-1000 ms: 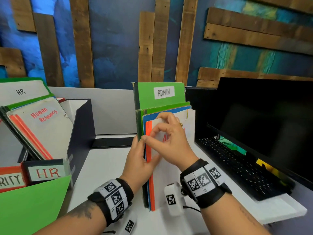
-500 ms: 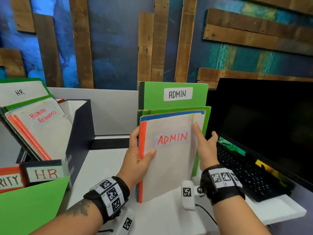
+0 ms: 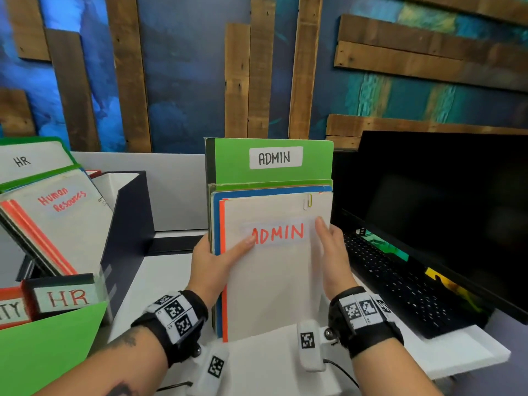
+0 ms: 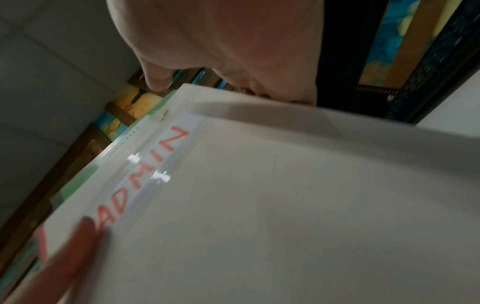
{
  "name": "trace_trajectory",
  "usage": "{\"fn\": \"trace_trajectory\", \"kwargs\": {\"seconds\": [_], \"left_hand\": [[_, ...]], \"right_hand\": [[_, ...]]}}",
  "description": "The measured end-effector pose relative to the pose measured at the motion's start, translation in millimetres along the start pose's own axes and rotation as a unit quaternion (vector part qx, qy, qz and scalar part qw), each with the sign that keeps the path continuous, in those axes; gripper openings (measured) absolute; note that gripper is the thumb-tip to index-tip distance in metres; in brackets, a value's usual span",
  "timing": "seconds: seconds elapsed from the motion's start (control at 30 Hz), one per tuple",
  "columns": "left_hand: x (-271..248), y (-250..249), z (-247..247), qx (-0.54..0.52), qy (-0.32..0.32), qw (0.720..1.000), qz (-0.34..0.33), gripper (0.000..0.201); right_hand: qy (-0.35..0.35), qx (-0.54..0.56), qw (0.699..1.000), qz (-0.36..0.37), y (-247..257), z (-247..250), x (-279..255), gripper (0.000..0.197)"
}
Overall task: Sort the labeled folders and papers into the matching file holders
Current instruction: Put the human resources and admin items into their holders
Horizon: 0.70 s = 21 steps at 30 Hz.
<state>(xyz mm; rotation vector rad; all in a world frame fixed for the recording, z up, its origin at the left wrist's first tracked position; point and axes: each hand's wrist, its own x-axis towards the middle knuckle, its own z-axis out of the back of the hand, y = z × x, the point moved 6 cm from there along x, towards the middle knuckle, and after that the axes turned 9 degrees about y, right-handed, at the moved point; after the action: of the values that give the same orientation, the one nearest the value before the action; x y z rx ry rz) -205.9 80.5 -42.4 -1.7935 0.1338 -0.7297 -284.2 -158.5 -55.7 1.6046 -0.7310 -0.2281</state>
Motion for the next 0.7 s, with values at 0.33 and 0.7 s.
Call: {"fn": "trace_trajectory", "kwargs": {"seconds": [0.33,0.7], "left_hand": [[-4,3,0,0.004,-0.005,1.0,-0.013,0.039],[-7,14,-2,0.035,-0.007,0.999,0.013,0.041]], "right_hand": [[-0.04,-0.19,0.968,0.159,-2,-30,-18,0.084],[-0.098,-0.041,0.991,0.083,-16,-24,-19,0.024]]}}
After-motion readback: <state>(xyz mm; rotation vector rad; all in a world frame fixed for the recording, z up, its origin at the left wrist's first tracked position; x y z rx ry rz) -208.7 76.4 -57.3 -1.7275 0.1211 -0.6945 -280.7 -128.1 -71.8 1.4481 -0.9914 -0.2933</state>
